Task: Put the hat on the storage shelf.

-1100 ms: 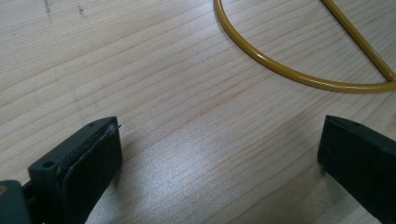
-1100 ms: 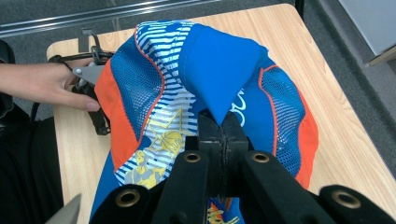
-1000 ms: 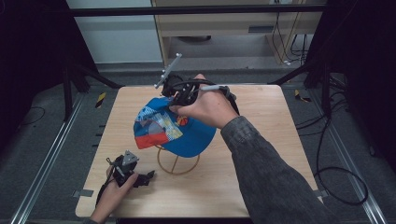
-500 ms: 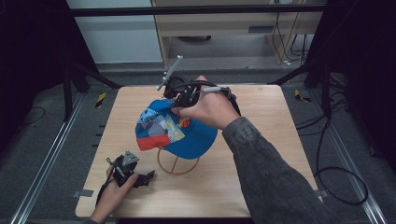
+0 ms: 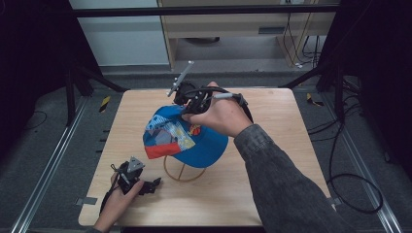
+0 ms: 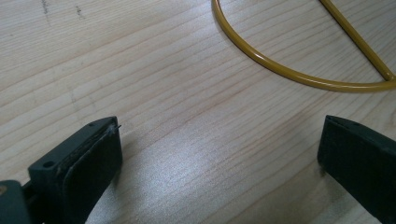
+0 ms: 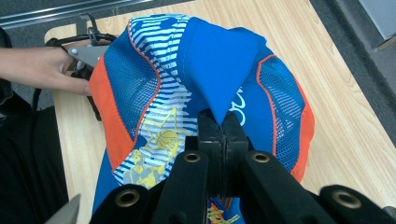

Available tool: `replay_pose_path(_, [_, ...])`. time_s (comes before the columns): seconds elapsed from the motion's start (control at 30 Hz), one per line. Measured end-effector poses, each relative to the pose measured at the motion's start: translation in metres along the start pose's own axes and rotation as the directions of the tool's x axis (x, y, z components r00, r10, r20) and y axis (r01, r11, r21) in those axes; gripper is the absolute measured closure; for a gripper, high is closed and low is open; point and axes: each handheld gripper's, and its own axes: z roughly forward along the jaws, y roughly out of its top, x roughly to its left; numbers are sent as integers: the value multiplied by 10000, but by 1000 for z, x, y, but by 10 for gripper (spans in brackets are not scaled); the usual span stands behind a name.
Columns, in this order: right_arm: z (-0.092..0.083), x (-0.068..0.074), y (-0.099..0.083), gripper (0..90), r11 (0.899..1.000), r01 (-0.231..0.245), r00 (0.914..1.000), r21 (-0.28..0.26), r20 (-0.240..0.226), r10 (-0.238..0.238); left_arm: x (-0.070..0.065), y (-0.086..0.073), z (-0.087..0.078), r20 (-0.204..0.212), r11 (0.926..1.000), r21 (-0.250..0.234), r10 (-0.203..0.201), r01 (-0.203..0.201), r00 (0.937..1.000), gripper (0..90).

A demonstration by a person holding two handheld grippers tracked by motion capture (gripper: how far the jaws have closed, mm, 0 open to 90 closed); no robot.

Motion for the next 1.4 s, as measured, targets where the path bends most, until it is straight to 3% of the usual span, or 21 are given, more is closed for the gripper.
replay_pose_path(0.53, [2, -1, -10, 875, 9999, -97, 9999, -79, -121, 96, 0, 0, 0, -2, 10000, -4, 1, -1, 10000, 0])
replay_pose_path(1.13, [0, 1, -11, 620, 9999, -127, 9999, -114, -43, 126, 0, 0, 0, 0, 10000, -6, -3, 3, 10000, 0])
replay_pose_path(1.4, [0, 0, -14, 547, 9998, -207, 9998, -50, -34, 207, 0, 0, 0, 0, 10000, -6, -3, 3, 10000, 0])
